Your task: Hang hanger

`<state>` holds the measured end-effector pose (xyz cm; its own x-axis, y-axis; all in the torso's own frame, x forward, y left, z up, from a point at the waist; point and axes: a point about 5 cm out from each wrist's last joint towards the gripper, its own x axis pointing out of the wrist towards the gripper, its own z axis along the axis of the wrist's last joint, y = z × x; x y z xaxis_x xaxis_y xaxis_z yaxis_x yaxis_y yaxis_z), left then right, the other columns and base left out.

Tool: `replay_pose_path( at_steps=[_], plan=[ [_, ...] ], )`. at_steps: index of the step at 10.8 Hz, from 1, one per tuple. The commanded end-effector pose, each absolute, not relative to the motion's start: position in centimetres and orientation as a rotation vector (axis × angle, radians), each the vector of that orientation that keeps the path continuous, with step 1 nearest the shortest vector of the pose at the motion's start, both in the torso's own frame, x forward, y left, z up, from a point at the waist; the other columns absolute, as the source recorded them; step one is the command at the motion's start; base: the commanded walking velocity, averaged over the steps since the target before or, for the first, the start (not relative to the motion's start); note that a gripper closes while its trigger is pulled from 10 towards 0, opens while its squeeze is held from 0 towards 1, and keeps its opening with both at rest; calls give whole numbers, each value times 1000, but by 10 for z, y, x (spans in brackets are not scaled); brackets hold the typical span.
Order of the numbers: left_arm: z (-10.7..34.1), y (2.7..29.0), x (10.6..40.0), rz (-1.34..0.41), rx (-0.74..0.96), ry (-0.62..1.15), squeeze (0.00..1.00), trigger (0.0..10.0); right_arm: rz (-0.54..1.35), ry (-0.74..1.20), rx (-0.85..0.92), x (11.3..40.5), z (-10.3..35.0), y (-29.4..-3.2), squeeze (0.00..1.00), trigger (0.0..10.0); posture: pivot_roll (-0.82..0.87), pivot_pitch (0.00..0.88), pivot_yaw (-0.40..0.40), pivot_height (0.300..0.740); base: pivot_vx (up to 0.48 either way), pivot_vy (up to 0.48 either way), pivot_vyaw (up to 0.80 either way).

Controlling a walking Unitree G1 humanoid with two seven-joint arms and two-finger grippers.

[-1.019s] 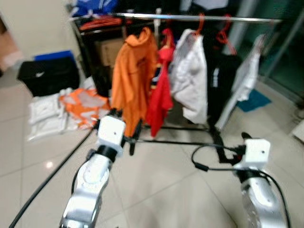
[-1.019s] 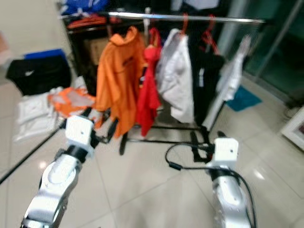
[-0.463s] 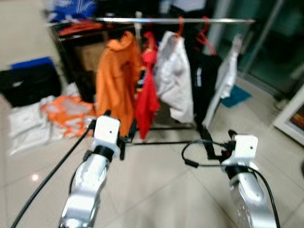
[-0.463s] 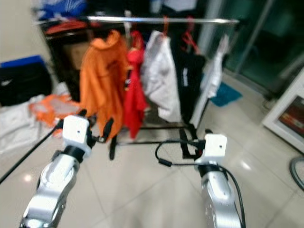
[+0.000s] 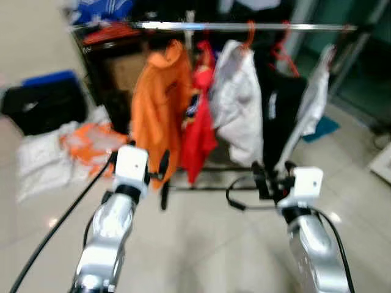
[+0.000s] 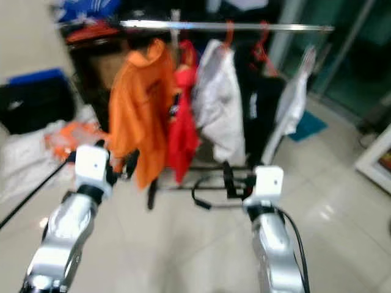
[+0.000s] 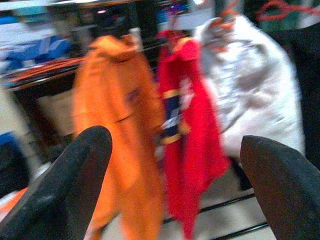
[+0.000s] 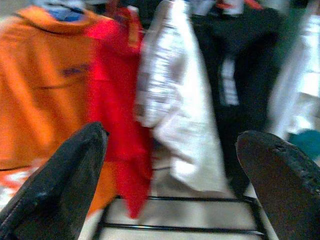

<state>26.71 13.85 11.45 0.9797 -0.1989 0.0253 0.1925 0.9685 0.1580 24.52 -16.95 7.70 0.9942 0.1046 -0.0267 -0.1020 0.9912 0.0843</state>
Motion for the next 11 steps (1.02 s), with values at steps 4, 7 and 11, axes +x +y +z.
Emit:
replay_pose_path(
  at_steps=[4, 7, 11],
  plan=[
    [117, 125, 269, -236, 141, -53, 0, 10000, 66, 63, 58, 244, 72, -181, 78, 10000, -4, 0, 12, 740, 480, 0, 0],
    [119, 125, 271, -234, 144, -61, 0, 10000, 70, 66, 59, 245, 71, -180, 78, 10000, -1, 0, 12, 740, 480, 0, 0],
    [120, 124, 271, -237, 149, -71, 0, 10000, 75, 70, 60, 247, 70, -178, 75, 10000, 3, 0, 11, 740, 480, 0, 0]
  ],
)
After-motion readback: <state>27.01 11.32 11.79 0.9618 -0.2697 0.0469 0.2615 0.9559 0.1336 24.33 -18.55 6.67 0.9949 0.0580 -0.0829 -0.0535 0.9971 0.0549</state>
